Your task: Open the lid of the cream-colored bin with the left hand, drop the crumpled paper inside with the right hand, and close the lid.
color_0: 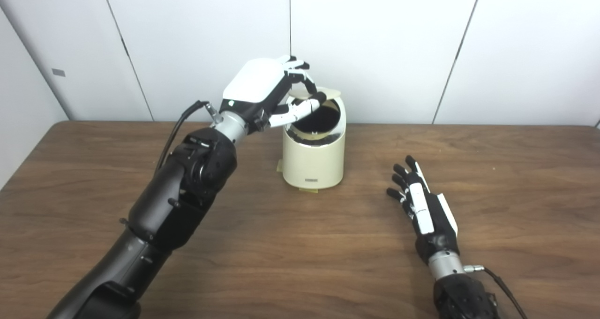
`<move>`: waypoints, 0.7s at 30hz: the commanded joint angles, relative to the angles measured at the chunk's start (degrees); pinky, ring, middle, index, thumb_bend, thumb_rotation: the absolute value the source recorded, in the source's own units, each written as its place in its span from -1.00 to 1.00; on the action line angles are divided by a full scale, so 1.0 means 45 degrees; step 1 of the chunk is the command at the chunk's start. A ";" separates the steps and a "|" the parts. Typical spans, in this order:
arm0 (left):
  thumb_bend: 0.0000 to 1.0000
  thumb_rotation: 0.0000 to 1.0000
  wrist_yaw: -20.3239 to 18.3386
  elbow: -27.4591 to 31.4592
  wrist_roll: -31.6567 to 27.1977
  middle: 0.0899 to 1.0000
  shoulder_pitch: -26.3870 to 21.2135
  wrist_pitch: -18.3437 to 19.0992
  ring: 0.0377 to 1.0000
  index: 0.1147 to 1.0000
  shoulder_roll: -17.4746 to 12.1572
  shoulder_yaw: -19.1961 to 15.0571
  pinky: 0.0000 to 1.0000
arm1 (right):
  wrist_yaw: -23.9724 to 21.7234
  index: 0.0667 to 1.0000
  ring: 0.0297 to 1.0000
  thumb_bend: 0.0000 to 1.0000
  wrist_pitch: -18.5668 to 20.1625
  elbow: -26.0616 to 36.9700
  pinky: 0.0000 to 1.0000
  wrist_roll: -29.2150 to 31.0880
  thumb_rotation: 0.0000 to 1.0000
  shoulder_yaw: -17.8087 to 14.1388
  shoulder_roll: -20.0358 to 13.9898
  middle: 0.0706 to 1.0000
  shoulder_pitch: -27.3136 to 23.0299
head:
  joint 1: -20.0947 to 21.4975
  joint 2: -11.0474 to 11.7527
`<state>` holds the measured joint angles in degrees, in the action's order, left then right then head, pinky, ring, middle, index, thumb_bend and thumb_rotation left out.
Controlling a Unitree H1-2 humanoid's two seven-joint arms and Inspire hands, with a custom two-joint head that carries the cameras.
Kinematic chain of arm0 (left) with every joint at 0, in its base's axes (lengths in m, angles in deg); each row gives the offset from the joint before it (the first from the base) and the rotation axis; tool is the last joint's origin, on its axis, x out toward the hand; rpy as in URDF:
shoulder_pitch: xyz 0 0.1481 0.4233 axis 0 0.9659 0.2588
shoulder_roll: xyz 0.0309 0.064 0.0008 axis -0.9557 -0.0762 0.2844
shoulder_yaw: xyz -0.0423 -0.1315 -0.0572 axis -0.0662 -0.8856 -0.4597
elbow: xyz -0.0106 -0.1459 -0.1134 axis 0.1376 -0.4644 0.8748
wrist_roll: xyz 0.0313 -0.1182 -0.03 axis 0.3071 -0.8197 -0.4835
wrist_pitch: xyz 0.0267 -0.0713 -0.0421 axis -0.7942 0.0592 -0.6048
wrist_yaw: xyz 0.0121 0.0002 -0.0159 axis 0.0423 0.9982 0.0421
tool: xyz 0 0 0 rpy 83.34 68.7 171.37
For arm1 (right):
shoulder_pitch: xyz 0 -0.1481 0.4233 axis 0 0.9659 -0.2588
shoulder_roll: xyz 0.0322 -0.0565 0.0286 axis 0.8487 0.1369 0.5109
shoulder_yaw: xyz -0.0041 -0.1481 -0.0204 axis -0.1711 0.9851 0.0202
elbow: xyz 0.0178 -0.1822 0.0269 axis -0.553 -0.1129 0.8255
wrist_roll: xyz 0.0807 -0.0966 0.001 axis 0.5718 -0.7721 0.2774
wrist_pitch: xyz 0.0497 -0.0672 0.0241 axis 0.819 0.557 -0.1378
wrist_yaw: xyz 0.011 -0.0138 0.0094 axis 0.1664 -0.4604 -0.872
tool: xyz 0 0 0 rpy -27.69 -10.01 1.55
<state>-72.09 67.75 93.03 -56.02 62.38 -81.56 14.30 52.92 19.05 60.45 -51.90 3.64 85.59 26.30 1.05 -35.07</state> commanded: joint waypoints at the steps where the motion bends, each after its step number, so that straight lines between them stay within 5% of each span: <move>1: 0.02 0.92 0.0111 0.0343 0.0259 0.82 -0.0375 -0.0281 0.95 0.34 -0.0233 -0.0144 0.85 | -0.0056 1.00 0.87 0.13 0.0305 0.0317 0.77 0.0044 0.91 -0.0079 -0.0142 0.87 0.0087 | 0.0029 -0.0061; 21: -0.05 0.74 0.0102 0.0528 0.0444 0.79 0.0885 -0.0612 0.89 0.29 0.0188 -0.0268 0.72 | 0.0587 1.00 0.89 0.20 0.1905 0.1375 0.74 -0.2067 1.00 0.0130 -0.0415 0.84 0.0331 | 0.0182 -0.0493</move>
<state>-72.38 68.61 94.17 -51.10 60.46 -80.76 13.50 54.09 25.90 65.76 -59.43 4.77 84.03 27.37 1.85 -37.27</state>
